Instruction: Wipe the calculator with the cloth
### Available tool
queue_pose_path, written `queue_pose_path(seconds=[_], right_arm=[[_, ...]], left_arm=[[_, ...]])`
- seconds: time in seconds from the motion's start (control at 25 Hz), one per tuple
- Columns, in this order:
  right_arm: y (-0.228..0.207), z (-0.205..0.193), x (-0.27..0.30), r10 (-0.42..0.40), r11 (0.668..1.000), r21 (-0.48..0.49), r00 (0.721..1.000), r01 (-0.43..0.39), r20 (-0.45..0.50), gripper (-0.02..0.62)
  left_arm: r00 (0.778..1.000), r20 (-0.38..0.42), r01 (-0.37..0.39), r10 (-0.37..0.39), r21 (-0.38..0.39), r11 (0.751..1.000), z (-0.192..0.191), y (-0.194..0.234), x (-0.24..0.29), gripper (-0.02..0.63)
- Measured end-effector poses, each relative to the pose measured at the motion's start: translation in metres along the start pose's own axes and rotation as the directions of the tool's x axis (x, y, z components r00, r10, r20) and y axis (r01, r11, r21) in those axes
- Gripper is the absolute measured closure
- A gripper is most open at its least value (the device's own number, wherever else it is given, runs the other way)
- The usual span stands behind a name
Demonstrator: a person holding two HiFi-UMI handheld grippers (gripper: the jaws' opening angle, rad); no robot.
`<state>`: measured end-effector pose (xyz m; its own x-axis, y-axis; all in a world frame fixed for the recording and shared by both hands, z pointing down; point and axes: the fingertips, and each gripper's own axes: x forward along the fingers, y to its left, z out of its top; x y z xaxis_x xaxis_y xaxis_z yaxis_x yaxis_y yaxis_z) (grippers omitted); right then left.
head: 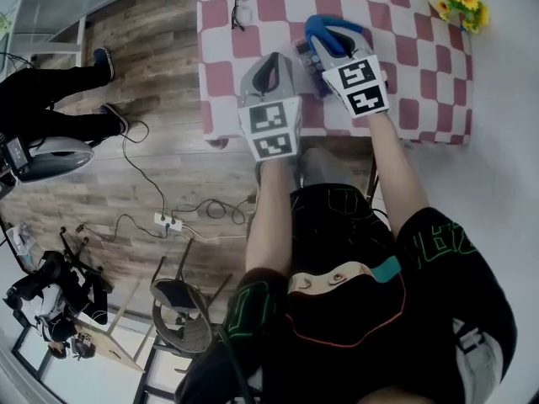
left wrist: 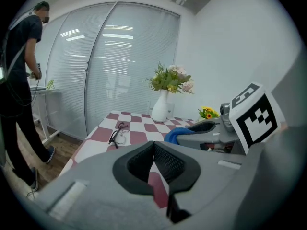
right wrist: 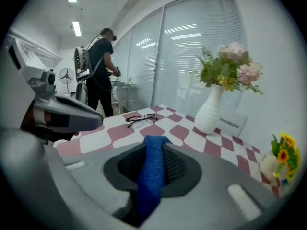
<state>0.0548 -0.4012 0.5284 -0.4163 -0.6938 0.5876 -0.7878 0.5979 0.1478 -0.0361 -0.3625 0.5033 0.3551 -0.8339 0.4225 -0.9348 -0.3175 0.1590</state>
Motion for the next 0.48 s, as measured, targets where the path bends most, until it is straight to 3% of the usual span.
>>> queue_pose_path(seconds=[0.16, 0.28, 0.48], right_arm=[[0.026, -0.002, 0.006, 0.074, 0.982, -0.174, 0.997, -0.075, -0.015, 0.516], [0.038, -0.008, 0.004, 0.115, 0.943, -0.313, 0.993, -0.117, -0.025, 0.514], [0.063, -0.017, -0.005, 0.218, 0.871, -0.444, 0.975, -0.21, -0.035, 0.503]], left_arm=[[0.998, -0.017, -0.057, 0.056, -0.055, 0.997, -0.012, 0.011, -0.006, 0.597], [0.997, -0.022, -0.08, 0.078, -0.074, 0.994, -0.018, 0.004, -0.009, 0.597], [0.994, -0.036, -0.108, 0.106, -0.079, 0.991, -0.026, -0.008, -0.018, 0.597]])
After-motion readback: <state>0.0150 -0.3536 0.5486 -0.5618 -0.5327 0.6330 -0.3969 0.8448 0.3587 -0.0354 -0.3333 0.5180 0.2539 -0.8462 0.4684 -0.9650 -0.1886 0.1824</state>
